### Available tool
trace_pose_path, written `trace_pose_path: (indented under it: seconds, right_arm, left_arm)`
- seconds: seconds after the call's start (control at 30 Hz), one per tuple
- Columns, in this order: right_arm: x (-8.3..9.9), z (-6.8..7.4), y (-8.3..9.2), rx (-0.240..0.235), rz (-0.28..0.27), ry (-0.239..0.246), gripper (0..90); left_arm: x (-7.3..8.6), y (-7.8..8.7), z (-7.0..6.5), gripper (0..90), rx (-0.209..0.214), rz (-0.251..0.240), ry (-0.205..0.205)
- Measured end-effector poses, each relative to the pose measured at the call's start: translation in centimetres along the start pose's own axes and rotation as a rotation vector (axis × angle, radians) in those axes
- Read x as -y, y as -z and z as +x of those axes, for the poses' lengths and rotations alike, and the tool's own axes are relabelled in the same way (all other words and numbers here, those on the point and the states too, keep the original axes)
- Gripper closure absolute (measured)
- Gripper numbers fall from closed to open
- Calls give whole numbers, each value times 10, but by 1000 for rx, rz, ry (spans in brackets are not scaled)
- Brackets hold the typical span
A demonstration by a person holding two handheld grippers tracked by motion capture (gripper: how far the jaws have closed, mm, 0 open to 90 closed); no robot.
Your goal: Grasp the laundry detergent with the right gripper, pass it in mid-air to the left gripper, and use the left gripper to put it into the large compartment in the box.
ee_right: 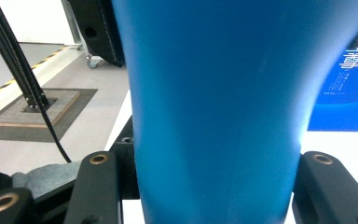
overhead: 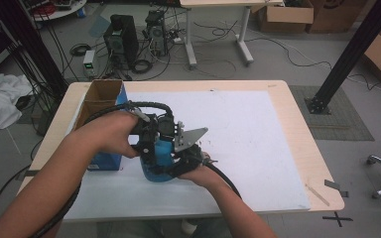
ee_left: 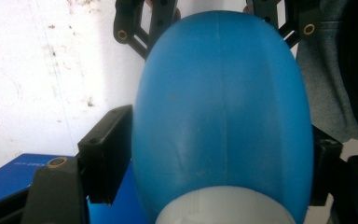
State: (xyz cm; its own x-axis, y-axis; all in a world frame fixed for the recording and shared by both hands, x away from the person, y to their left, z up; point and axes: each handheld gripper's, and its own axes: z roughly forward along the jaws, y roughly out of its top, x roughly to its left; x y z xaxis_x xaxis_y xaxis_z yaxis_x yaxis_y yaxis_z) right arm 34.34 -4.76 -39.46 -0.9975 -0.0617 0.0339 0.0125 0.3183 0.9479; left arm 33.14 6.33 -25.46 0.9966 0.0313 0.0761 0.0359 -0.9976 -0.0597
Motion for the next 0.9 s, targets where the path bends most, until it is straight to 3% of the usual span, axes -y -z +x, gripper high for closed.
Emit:
trace_pose_path:
  seconds: [0.27, 0.63, 0.9]
  right_arm:
    - [0, 0, 0, -1, -1, 0, 458]
    - [0, 0, 0, 5, -5, 5, 459]
    - [-1, 0, 0, 9, 3, 17, 459]
  left_arm:
    - [0, 0, 0, 292, -5, -3, 5]
    - [-3, 1, -1, 383, 13, 4, 2]
    - [-4, 1, -2, 390, 8, 30, 18]
